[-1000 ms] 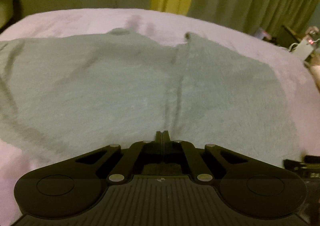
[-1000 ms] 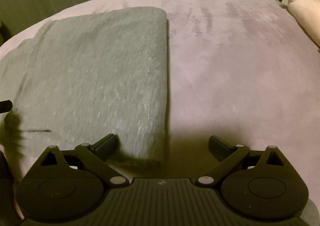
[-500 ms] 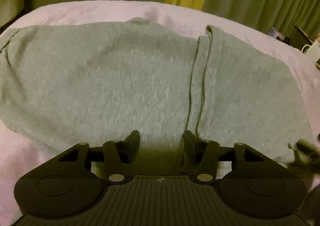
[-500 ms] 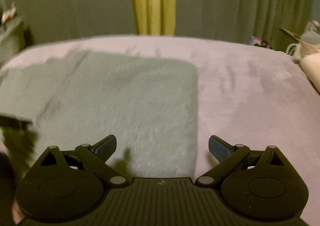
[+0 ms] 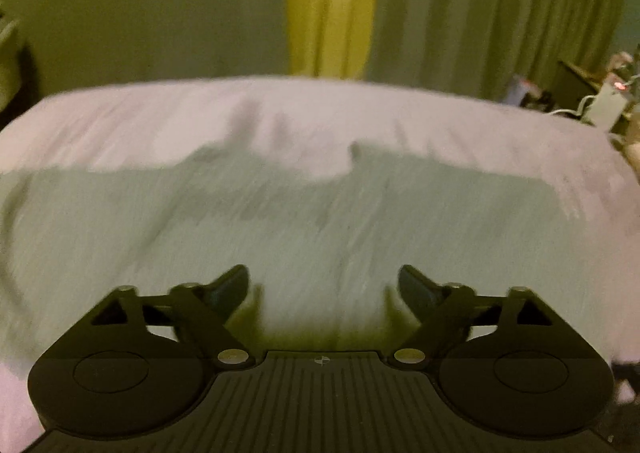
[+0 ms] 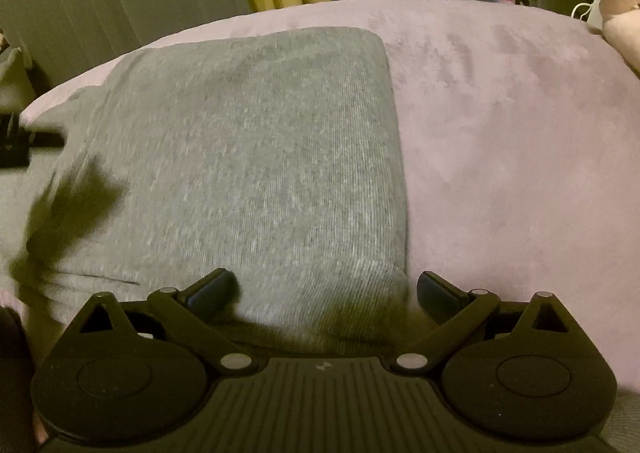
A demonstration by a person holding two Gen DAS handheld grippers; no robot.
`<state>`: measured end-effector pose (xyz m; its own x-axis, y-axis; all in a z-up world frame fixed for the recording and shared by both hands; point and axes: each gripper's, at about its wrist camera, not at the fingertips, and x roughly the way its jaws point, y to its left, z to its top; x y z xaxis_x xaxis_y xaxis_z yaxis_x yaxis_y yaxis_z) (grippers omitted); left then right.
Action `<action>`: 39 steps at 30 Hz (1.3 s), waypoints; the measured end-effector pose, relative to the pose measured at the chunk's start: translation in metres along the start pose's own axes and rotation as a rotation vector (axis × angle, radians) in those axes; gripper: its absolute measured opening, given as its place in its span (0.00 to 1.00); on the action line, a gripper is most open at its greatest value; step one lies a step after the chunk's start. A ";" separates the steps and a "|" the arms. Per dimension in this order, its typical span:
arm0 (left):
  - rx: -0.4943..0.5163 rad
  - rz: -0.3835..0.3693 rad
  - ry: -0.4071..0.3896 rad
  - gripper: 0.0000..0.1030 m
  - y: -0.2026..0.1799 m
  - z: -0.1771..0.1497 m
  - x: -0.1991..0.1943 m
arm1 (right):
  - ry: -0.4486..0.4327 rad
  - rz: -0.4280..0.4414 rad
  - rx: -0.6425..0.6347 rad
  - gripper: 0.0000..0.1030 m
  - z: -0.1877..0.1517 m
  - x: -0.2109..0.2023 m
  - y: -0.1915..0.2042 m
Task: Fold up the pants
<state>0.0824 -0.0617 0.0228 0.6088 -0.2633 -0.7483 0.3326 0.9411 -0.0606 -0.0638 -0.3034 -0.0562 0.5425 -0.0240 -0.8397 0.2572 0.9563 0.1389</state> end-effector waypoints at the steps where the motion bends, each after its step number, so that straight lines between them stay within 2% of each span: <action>1: 0.006 -0.010 -0.003 0.90 -0.003 0.007 0.007 | -0.001 0.003 0.001 0.96 0.000 0.001 0.000; 4: -0.009 -0.051 0.046 0.90 -0.007 0.027 0.034 | -0.005 0.007 0.006 0.96 0.001 0.004 0.000; 6: -0.032 -0.044 0.097 0.90 -0.006 0.035 0.055 | -0.006 0.010 0.008 0.96 0.003 0.004 -0.001; 8: -0.043 -0.004 0.138 0.89 -0.003 0.039 0.067 | -0.007 0.013 0.013 0.96 0.002 0.003 -0.001; 9: -0.061 -0.024 0.129 0.89 0.001 0.039 0.068 | -0.007 0.014 0.015 0.96 0.001 0.003 -0.001; 11: -0.119 -0.144 0.128 0.90 0.010 0.036 0.069 | -0.007 0.016 0.018 0.96 0.002 0.002 -0.002; 13: -0.164 -0.280 0.178 0.90 0.017 0.034 0.078 | -0.009 0.018 0.019 0.96 0.002 0.003 -0.001; 14: -0.182 -0.303 0.198 0.89 0.018 0.033 0.084 | -0.011 0.018 0.022 0.96 0.002 0.004 -0.001; 15: -0.176 -0.294 0.206 0.86 0.017 0.033 0.088 | -0.012 0.018 0.025 0.96 0.003 0.004 -0.001; 17: -0.134 -0.233 0.186 0.72 0.011 0.037 0.090 | -0.014 0.020 0.026 0.96 0.002 0.004 -0.001; 18: -0.117 -0.211 0.181 0.62 0.009 0.040 0.091 | -0.015 0.020 0.026 0.96 0.002 0.004 -0.001; 19: -0.112 -0.200 0.186 0.47 0.007 0.043 0.090 | -0.015 0.021 0.026 0.96 0.002 0.004 -0.001; 20: -0.113 -0.204 0.185 0.39 0.006 0.045 0.088 | -0.015 0.022 0.026 0.96 0.003 0.004 -0.001; 21: -0.114 -0.210 0.179 0.26 0.005 0.045 0.084 | -0.015 0.023 0.027 0.96 0.003 0.003 -0.001; 24: -0.079 -0.187 0.116 0.23 -0.003 0.039 0.062 | -0.017 0.026 0.028 0.96 0.003 0.003 -0.002; 30: -0.027 -0.108 -0.043 0.23 -0.008 0.030 0.014 | -0.017 0.025 0.026 0.96 0.003 0.004 -0.002; 32: -0.017 -0.071 -0.044 0.27 -0.008 0.027 0.014 | -0.019 0.029 0.027 0.96 0.003 0.003 -0.003; 34: -0.009 0.032 0.012 0.37 -0.005 0.026 0.025 | -0.018 0.025 0.024 0.96 0.002 0.004 -0.003; 35: -0.009 0.086 0.027 0.38 -0.002 0.027 0.028 | -0.018 0.024 0.023 0.96 0.003 0.005 -0.002; 36: -0.017 0.116 0.023 0.44 0.003 0.027 0.025 | -0.017 0.024 0.023 0.96 0.003 0.005 -0.003; 37: -0.034 0.122 0.005 0.55 0.009 0.027 0.018 | -0.018 0.026 0.025 0.96 0.003 0.005 -0.003; 38: -0.057 0.110 -0.019 0.63 0.015 0.028 0.009 | -0.018 0.027 0.025 0.96 0.003 0.005 -0.003; 39: -0.081 0.094 -0.044 0.79 0.022 0.027 -0.001 | -0.018 0.027 0.026 0.96 0.003 0.005 -0.004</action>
<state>0.1085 -0.0463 0.0396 0.6662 -0.1805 -0.7236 0.2142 0.9757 -0.0462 -0.0596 -0.3079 -0.0590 0.5636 -0.0041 -0.8260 0.2628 0.9489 0.1746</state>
